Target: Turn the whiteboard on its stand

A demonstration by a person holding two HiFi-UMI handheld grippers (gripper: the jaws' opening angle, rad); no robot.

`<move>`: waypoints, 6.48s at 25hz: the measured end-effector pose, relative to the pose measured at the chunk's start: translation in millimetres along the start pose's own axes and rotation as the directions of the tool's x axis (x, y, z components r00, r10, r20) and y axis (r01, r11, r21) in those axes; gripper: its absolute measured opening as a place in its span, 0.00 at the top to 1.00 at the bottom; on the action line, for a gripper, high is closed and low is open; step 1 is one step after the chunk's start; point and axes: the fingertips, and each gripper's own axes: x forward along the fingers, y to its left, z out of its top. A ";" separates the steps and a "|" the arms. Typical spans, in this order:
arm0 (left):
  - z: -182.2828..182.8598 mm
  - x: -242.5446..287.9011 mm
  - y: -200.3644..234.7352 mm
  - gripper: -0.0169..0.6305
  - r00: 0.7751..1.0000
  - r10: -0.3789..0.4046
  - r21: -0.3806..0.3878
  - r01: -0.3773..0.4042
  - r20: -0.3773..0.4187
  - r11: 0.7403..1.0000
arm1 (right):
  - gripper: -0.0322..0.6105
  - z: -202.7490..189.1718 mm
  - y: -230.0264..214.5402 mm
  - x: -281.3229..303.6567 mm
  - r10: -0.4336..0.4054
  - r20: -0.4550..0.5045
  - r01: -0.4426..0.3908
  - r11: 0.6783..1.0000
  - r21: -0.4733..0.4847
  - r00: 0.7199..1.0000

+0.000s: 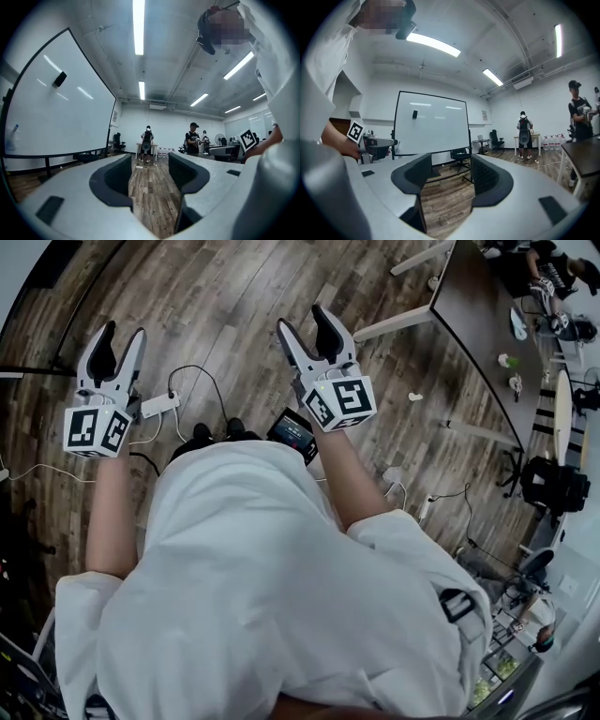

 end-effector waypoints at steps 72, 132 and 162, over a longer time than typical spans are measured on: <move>-5.3 560.6 285.1 0.62 0.997 0.072 -0.065 -0.072 -0.001 0.995 | 0.60 32.5 -344.0 560.0 0.115 0.034 -0.115 0.993 -0.010 0.993; 20.1 930.3 660.4 0.62 0.805 0.593 -0.080 -0.589 0.028 0.804 | 0.54 110.2 -459.3 1244.3 0.784 -0.015 -0.783 0.618 -0.072 0.621; 30.7 950.6 627.6 0.62 0.204 0.978 -0.112 -0.972 0.041 0.208 | 0.43 94.1 -367.4 1357.8 0.952 -0.114 -0.959 -0.279 0.059 -0.284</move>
